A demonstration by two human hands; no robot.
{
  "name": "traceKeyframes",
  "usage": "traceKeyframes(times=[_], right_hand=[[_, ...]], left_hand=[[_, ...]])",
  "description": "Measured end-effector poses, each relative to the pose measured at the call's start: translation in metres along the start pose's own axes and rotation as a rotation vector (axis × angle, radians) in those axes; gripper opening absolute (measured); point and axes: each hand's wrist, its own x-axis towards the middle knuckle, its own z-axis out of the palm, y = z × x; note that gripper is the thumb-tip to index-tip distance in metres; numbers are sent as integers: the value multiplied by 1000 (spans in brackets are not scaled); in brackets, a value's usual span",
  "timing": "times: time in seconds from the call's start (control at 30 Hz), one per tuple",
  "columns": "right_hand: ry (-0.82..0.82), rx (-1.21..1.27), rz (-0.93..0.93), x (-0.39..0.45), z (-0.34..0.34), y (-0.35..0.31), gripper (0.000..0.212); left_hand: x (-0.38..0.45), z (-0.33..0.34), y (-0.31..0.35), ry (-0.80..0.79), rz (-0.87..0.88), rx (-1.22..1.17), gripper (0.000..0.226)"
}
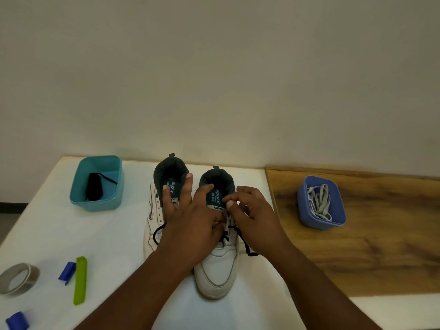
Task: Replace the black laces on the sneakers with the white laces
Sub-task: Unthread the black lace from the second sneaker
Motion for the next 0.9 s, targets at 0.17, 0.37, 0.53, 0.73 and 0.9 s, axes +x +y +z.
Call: traceKeyframes(times=[0.17,0.37,0.53,0.73,0.9], right_hand=[[-13,-47,-3,1,2,-1,5],[58,-20,3,0,0,-1,14],[42,-32,-22,0,1,2,13],[33,-42,6,1,0,2,13],[32,-26,25,2,1,2,13]], left_hand=[[1,2,-3,-12,35,61,32],[-1,-4,1,67,-84,-1,36],[-2,6,-2,-34,75,13,31],[-2,-18,-6,248,-292,-89,16],[-1,-8,-8,145,-181,-216,35]])
